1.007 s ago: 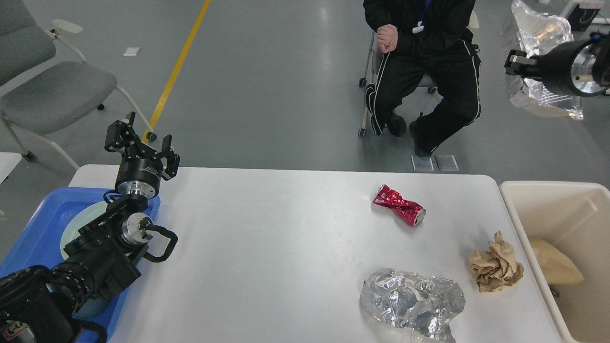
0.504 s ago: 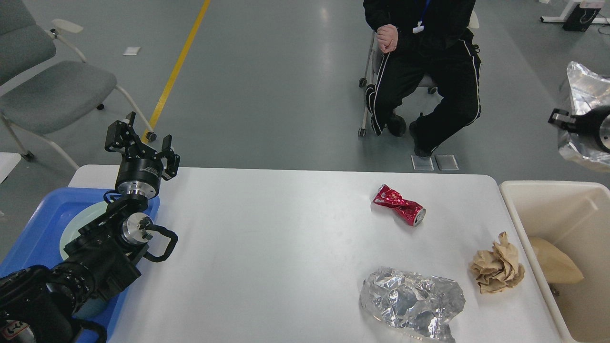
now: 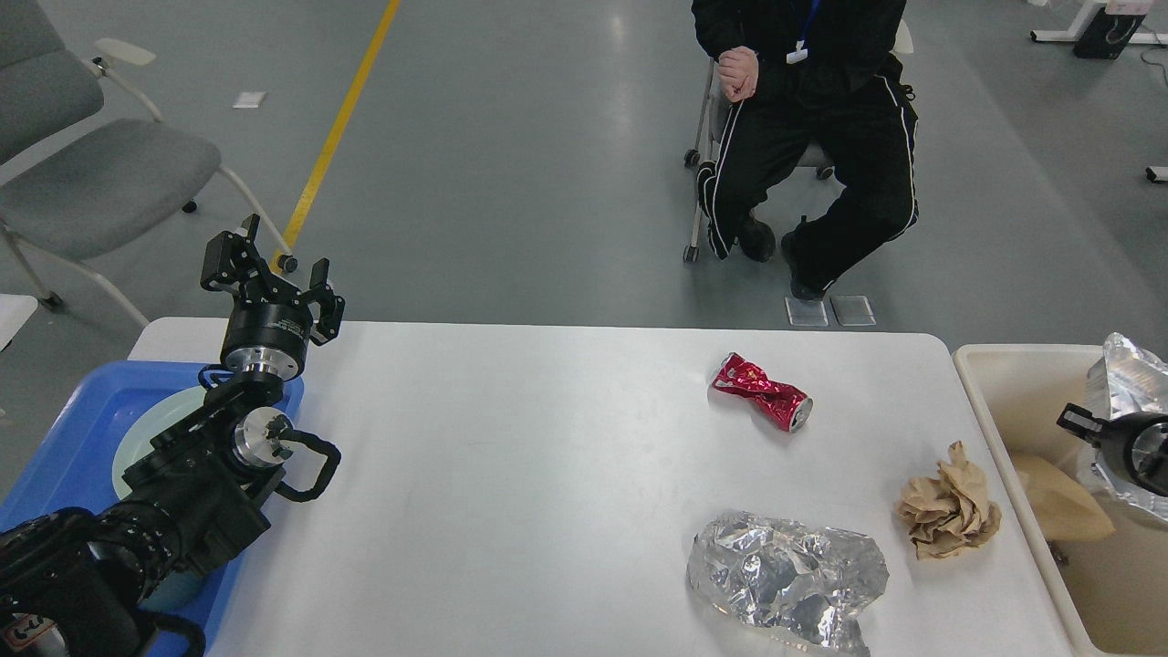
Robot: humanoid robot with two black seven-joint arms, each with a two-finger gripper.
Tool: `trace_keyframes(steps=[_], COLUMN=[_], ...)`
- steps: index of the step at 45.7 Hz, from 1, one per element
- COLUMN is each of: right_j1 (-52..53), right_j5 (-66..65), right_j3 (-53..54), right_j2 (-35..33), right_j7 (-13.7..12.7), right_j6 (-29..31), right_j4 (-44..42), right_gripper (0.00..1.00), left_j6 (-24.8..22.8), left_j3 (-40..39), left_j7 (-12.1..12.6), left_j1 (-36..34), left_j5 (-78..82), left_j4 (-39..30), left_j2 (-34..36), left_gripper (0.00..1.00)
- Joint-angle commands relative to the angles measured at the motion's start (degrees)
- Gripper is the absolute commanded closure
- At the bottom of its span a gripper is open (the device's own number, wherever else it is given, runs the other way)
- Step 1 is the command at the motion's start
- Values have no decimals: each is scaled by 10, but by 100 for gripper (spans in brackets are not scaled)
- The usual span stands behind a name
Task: Tidy desktop
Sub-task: 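Lift the foil bag and drop it into the white bin, then raise the right gripper out of the bin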
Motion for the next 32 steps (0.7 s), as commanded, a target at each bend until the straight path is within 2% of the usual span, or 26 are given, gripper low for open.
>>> trace_keyframes(steps=[1, 2, 3, 11, 15, 19, 27, 32], right_j1=[-38, -40, -40, -26, 20, 82, 265, 375], right_j5=[0, 0, 1, 5, 9, 16, 50, 50], right_j3=[15, 15, 15, 7, -12, -77, -233, -276], right_j2=[14, 15, 16, 31, 41, 50, 88, 113], right_j7=[1, 0, 0, 1, 0, 0, 0, 1], right_j6=[-7, -12, -18, -27, -25, -24, -22, 5], right_j4=[-16, -16, -16, -10, -7, 10, 140, 232], right_gripper=[10, 1, 0, 0, 0, 0, 0, 0], left_j6=[0, 0, 0, 0, 0, 0, 0, 0], left_j3=[0, 0, 0, 0, 0, 0, 0, 0], left_j7=[0, 0, 0, 0, 0, 0, 0, 0], left_j1=[0, -1, 0, 0, 0, 0, 0, 0], left_j5=[0, 0, 0, 0, 1, 0, 0, 0], left_j4=[0, 1, 1, 1, 0, 0, 0, 0], left_j2=[0, 0, 0, 0, 0, 0, 0, 0], left_gripper=[4, 4, 4, 4, 4, 4, 4, 4])
